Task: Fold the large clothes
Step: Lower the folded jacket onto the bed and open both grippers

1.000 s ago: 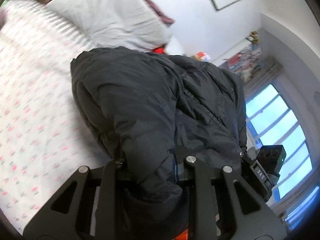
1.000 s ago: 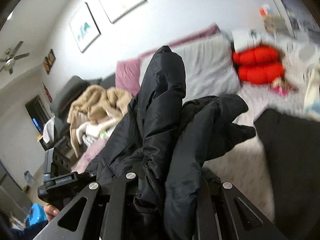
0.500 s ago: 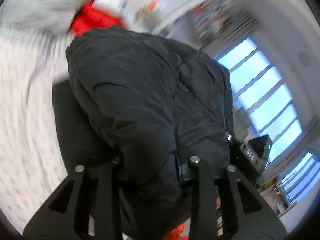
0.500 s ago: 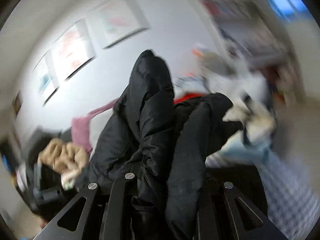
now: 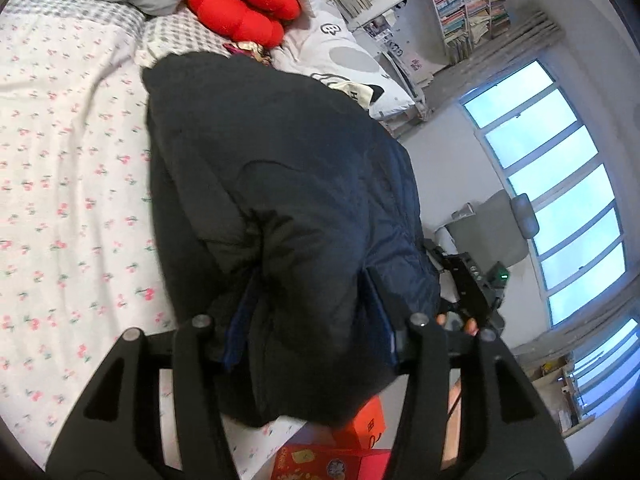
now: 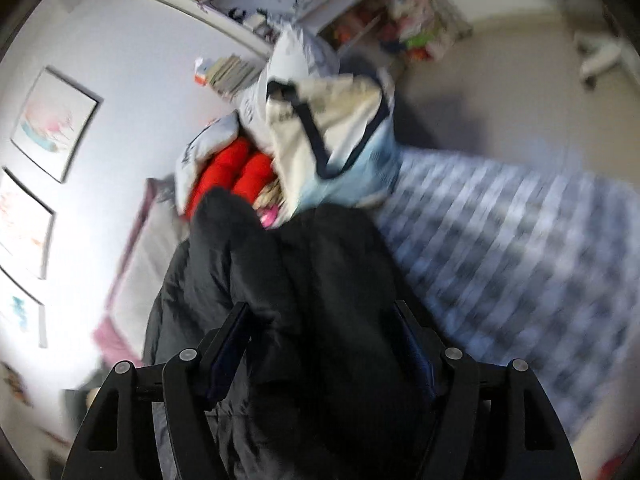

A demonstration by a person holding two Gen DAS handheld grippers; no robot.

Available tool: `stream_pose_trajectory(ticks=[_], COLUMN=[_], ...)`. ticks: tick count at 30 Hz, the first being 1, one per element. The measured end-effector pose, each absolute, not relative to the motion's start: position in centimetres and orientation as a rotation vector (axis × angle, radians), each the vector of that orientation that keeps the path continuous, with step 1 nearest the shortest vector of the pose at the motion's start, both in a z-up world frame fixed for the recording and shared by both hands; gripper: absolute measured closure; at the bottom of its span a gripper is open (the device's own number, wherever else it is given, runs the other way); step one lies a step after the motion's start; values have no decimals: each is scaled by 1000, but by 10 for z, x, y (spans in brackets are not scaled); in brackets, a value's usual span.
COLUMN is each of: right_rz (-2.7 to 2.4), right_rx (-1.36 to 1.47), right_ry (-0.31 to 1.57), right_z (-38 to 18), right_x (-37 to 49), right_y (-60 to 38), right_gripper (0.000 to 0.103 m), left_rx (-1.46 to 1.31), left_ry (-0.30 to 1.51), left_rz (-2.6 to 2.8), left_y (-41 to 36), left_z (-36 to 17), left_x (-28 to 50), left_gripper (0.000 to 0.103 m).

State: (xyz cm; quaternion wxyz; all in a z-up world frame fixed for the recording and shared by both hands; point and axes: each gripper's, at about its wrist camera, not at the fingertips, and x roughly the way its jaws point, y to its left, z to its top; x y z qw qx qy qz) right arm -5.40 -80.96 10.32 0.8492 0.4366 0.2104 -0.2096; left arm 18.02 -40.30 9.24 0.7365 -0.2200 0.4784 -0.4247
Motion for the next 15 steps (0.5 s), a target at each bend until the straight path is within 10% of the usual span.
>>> stream_pose_trajectory(ticks=[15], right_rz=[-442], right_rx=[696], right_ry=[267], right_z=[138], right_x=[-181], right_y=[-604], right_gripper=[20], left_rx=[-77], left_ry=[722], left_rz=[-772], left_y=[-310], left_z=[144], left_x=[51], left_gripper=[15])
